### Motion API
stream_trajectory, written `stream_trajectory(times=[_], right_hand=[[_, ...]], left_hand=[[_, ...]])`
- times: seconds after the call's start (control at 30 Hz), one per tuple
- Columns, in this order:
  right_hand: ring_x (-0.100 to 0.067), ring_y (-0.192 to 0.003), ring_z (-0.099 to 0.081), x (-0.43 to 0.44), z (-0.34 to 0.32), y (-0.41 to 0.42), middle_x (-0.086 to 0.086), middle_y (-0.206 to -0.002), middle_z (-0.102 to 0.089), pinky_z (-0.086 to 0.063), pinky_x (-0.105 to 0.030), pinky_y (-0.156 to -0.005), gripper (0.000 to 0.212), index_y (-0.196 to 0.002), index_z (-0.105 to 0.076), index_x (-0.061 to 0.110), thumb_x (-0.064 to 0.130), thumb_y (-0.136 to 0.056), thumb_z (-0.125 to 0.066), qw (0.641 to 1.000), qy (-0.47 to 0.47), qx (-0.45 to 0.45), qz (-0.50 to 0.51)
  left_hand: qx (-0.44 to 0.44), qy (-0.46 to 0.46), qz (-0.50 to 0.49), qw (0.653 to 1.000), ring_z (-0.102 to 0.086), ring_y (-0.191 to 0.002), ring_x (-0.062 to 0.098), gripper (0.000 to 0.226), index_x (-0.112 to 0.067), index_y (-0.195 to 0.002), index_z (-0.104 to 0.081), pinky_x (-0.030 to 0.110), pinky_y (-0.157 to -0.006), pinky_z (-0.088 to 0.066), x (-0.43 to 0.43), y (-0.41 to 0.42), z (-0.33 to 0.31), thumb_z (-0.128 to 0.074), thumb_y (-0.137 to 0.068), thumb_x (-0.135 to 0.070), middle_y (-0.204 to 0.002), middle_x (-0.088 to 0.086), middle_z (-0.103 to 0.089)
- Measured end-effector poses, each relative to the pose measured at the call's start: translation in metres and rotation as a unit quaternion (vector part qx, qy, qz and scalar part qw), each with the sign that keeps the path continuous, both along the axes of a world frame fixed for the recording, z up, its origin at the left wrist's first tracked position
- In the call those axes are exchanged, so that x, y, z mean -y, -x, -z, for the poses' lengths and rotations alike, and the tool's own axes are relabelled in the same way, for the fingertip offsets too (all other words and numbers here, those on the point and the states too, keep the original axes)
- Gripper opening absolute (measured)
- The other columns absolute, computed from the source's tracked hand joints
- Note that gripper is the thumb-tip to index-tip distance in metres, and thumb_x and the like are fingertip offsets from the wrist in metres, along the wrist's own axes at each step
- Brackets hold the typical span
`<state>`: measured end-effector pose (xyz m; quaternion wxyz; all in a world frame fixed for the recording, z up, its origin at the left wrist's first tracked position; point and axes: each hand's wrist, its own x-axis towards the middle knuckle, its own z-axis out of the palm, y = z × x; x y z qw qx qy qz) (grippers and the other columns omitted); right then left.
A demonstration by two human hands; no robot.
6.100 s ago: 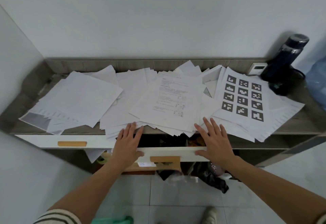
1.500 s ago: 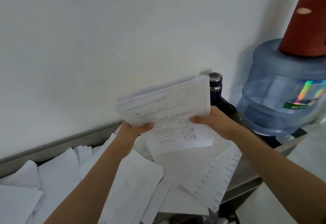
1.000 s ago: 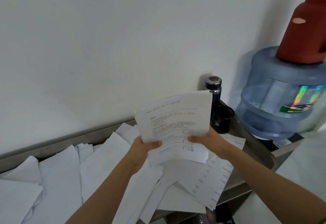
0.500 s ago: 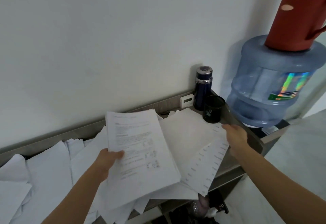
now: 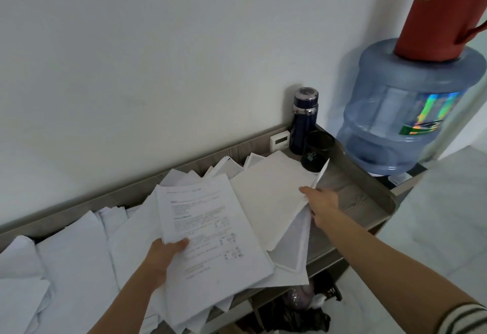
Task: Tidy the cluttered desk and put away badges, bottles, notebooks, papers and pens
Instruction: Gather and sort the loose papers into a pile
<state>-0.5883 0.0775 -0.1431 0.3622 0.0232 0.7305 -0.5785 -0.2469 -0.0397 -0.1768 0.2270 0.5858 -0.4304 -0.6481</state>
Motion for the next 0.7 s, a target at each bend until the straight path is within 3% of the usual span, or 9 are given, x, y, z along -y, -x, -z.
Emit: stream_trajectory(times=[0.1,0.2,0.27,0.33,0.43,0.47,0.53,0.6,0.7], right_hand=[[-0.023,-0.068,-0.056,0.008,0.002,-0.01,-0.009,-0.072,-0.059,-0.053,-0.038,-0.075,0.02,-0.09,-0.064,-0.006,0.013,-0.086,-0.071,0.999,-0.03,-0.041,0.012],[-0.022,-0.065,-0.056,0.009,0.006,-0.019,-0.009,-0.073,-0.059,-0.054,-0.037,-0.074,0.01,-0.092,-0.065,0.0,0.01,-0.09,-0.064,0.997,-0.034,-0.044,0.048],[-0.025,-0.075,-0.061,0.003,0.009,-0.021,-0.009,-0.085,-0.064,-0.054,-0.037,-0.075,0.014,-0.104,-0.065,0.002,0.006,-0.092,-0.06,0.996,-0.024,-0.053,0.068],[-0.029,-0.097,-0.062,-0.006,0.011,-0.018,-0.009,-0.111,-0.064,-0.053,-0.041,-0.085,0.032,-0.123,-0.057,0.008,0.01,-0.091,-0.06,0.989,-0.045,-0.128,0.06],[-0.028,-0.126,-0.05,-0.015,0.0,-0.017,-0.006,-0.143,-0.047,-0.047,-0.047,-0.1,0.056,-0.143,-0.041,0.018,0.014,-0.092,-0.062,0.972,-0.063,-0.224,0.04],[-0.026,-0.127,-0.048,-0.014,-0.006,-0.019,-0.006,-0.144,-0.045,-0.046,-0.046,-0.102,0.058,-0.146,-0.038,0.017,0.013,-0.093,-0.062,0.981,-0.048,-0.184,0.047],[-0.028,-0.12,-0.048,-0.009,-0.017,-0.026,-0.01,-0.134,-0.047,-0.046,-0.049,-0.099,0.06,-0.144,-0.037,0.012,0.012,-0.092,-0.065,0.997,0.003,0.002,0.071],[-0.031,-0.112,-0.052,-0.006,-0.023,-0.031,-0.012,-0.12,-0.047,-0.05,-0.055,-0.091,0.049,-0.129,-0.045,0.01,0.012,-0.087,-0.07,0.985,0.039,0.151,0.079],[-0.026,-0.08,-0.059,0.005,-0.019,-0.042,-0.015,-0.097,-0.06,-0.055,-0.038,-0.064,0.027,-0.098,-0.053,0.007,0.015,-0.084,-0.075,0.976,0.051,0.207,0.048]], left_hand=[[-0.004,-0.002,0.005,1.0,-0.066,-0.101,0.036,0.028,-0.006,-0.109,-0.067,0.052,-0.095,-0.05,0.0,-0.003,0.0,-0.073,-0.082,-0.007,-0.109,0.014,-0.071],[-0.004,-0.002,0.013,1.0,-0.067,-0.1,0.036,0.031,-0.006,-0.111,-0.068,0.055,-0.094,-0.05,0.002,-0.006,0.002,-0.074,-0.081,-0.009,-0.11,0.014,-0.071],[-0.008,-0.007,0.017,1.0,-0.067,-0.099,0.036,0.033,-0.004,-0.114,-0.066,0.055,-0.093,-0.051,0.004,-0.008,0.003,-0.073,-0.082,-0.008,-0.11,0.014,-0.071],[-0.013,-0.013,0.022,1.0,-0.067,-0.1,0.036,0.034,-0.003,-0.116,-0.066,0.056,-0.093,-0.051,0.006,-0.009,0.004,-0.073,-0.083,-0.007,-0.11,0.015,-0.071],[-0.027,-0.023,0.036,0.999,-0.067,-0.101,0.037,0.036,-0.002,-0.117,-0.065,0.056,-0.095,-0.05,0.011,-0.012,0.006,-0.073,-0.082,-0.007,-0.112,0.016,-0.07],[-0.032,-0.025,0.042,0.998,-0.066,-0.102,0.037,0.037,-0.002,-0.117,-0.065,0.055,-0.095,-0.049,0.012,-0.013,0.007,-0.073,-0.082,-0.006,-0.113,0.016,-0.07],[-0.043,-0.022,0.051,0.998,-0.066,-0.102,0.036,0.033,-0.001,-0.116,-0.065,0.051,-0.093,-0.051,0.013,-0.013,0.008,-0.07,-0.083,-0.003,-0.112,0.016,-0.07],[-0.052,-0.02,0.055,0.997,-0.067,-0.099,0.035,0.029,-0.002,-0.113,-0.065,0.047,-0.087,-0.054,0.011,-0.013,0.007,-0.068,-0.084,-0.001,-0.108,0.015,-0.071],[-0.052,-0.021,0.061,0.997,-0.067,-0.099,0.036,0.031,-0.002,-0.116,-0.065,0.048,-0.087,-0.054,0.009,-0.014,0.006,-0.069,-0.085,-0.003,-0.11,0.015,-0.071]])
